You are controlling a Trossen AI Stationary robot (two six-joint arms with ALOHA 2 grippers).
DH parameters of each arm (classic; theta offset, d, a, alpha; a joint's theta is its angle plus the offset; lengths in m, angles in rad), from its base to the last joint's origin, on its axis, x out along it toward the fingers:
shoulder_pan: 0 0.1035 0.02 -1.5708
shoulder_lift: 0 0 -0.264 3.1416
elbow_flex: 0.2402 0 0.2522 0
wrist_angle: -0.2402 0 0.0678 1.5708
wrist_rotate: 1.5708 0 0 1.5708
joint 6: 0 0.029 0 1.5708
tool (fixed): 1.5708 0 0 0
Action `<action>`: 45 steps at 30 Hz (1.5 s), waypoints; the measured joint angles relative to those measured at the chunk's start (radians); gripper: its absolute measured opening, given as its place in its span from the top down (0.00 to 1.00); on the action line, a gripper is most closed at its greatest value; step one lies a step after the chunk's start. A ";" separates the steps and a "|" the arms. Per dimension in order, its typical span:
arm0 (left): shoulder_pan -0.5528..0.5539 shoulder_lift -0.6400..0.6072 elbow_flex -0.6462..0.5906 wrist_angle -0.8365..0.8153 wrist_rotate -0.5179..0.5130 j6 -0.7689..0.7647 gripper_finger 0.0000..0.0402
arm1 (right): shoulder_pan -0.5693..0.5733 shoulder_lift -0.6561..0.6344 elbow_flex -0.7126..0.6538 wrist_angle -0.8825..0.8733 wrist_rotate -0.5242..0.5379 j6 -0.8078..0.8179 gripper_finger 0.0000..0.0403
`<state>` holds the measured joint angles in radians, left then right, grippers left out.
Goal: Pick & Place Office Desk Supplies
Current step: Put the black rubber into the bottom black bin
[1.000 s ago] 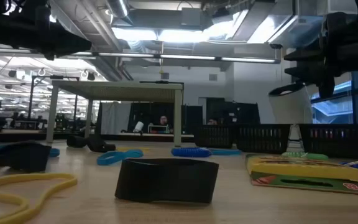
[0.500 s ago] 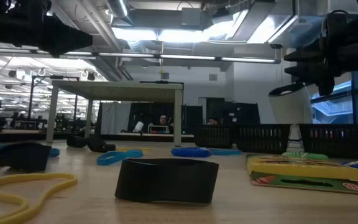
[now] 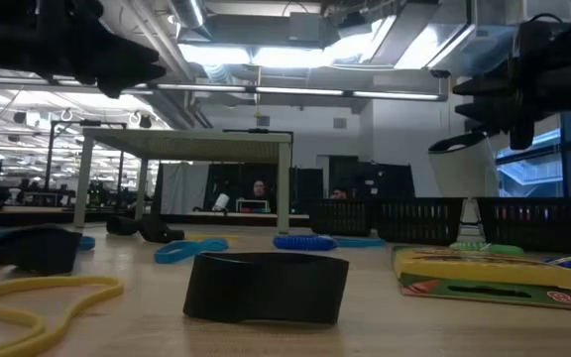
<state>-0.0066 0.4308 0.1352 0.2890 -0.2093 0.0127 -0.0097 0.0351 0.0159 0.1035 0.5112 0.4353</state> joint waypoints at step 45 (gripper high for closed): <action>-0.138 0.963 0.177 -0.021 0.045 0.037 0.49 | 0.000 0.000 0.000 0.001 -0.002 -0.080 0.52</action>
<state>-0.1444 1.3935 0.3124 0.2683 -0.1644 0.0498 -0.0097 0.0350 0.0158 0.1047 0.5087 0.3556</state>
